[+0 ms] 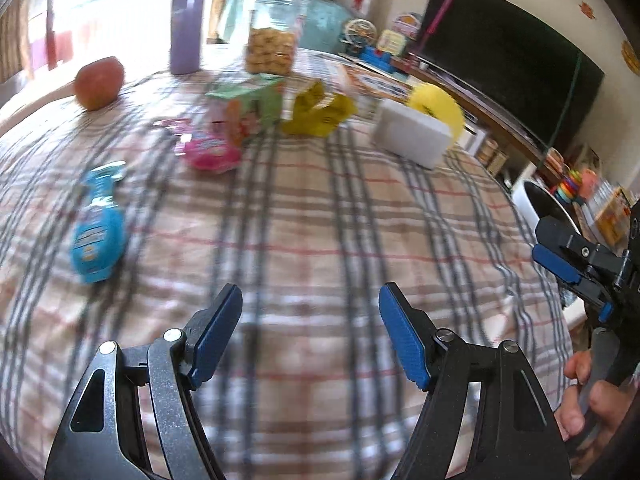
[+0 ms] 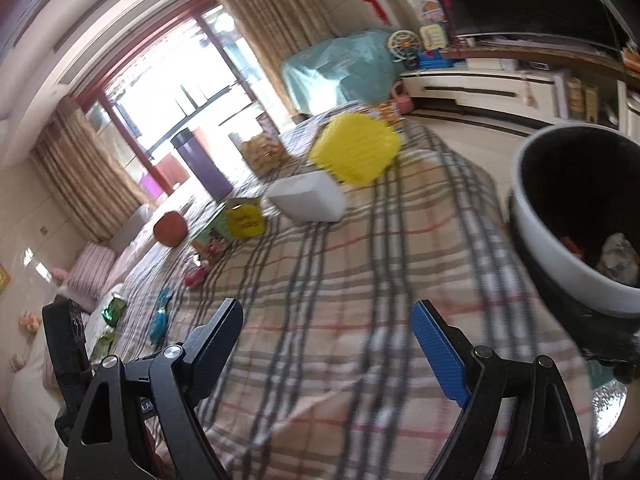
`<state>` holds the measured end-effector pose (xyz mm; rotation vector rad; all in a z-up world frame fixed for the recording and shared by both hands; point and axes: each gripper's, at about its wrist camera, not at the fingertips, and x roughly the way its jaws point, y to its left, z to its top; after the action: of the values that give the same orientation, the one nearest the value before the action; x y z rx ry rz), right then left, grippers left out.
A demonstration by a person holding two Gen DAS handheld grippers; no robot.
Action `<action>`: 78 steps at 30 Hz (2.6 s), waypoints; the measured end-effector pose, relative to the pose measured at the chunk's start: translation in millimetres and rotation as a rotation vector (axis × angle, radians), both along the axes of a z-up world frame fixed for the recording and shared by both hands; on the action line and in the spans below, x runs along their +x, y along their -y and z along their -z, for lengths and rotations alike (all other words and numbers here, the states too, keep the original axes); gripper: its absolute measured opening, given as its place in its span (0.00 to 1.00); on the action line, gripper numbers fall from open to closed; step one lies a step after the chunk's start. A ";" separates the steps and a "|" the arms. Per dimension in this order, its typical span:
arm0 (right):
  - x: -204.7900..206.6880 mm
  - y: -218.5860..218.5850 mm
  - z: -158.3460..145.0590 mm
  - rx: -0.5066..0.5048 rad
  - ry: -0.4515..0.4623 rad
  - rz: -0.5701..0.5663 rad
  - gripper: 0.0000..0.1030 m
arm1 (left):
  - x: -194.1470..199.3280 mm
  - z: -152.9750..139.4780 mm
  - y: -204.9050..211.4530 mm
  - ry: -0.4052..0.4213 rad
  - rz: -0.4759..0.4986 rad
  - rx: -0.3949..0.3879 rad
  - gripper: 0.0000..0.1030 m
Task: Collect trash
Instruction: 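Reach the left tool to the blue candy pack while the right tool reaches the white foam block, then grasp the blue candy pack with the left tool while the right tool grasps the white foam block, then carry the blue pack and white foam block over the bin with both tools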
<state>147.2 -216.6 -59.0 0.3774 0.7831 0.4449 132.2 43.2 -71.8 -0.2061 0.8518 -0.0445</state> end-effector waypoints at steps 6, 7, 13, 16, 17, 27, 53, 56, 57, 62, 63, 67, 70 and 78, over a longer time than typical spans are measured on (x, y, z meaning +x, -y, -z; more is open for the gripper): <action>5.0 -27.8 1.0 -0.010 0.005 -0.071 0.85 | -8.5 -3.2 -32.4 0.016 -0.068 0.032 0.70; 6.0 -32.4 1.0 -0.014 0.006 -0.081 0.85 | -9.0 -3.9 -36.7 0.019 -0.079 0.037 0.70; 12.5 -51.4 1.5 -0.024 0.007 -0.108 0.85 | -7.0 -7.4 -57.8 0.028 -0.145 0.053 0.70; 18.2 -55.0 1.9 -0.041 0.008 -0.115 0.85 | -5.0 -8.0 -67.5 0.027 -0.175 0.072 0.70; 20.8 -54.8 2.3 -0.044 0.006 -0.115 0.85 | -3.7 -7.4 -71.8 0.023 -0.189 0.081 0.71; 57.4 -48.8 -1.1 -0.108 0.030 -0.100 0.85 | 18.1 6.9 -109.7 -0.055 -0.285 0.109 0.76; 114.2 -67.4 13.2 -0.229 -0.018 -0.072 0.39 | 41.0 3.7 -61.2 -0.014 0.083 -0.059 0.46; 96.0 -61.1 9.6 -0.193 -0.028 -0.053 0.39 | 41.6 3.9 -55.6 -0.013 0.139 -0.077 0.46; 87.5 -59.3 8.5 -0.185 -0.031 -0.048 0.39 | 41.5 4.4 -54.2 -0.013 0.154 -0.080 0.46; 52.7 -48.3 8.1 -0.153 -0.054 0.001 0.39 | 42.7 5.6 -44.9 -0.010 0.221 -0.076 0.46; 48.4 -45.8 8.8 -0.147 -0.060 0.014 0.38 | 43.2 5.5 -42.6 -0.009 0.234 -0.074 0.46; 35.9 -42.1 9.0 -0.142 -0.077 0.043 0.38 | 41.3 3.4 -35.8 -0.005 0.259 -0.075 0.46; 30.5 -39.8 6.8 -0.133 -0.076 0.050 0.38 | 37.5 0.6 -29.1 -0.001 0.269 -0.088 0.46; 17.4 -20.7 0.7 -0.112 -0.068 0.059 0.38 | 21.8 -12.1 7.9 0.036 0.292 -0.094 0.46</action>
<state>164.7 -195.8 -59.8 0.3112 0.8566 0.3329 154.0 35.3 -59.7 -0.1669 0.8393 -0.3609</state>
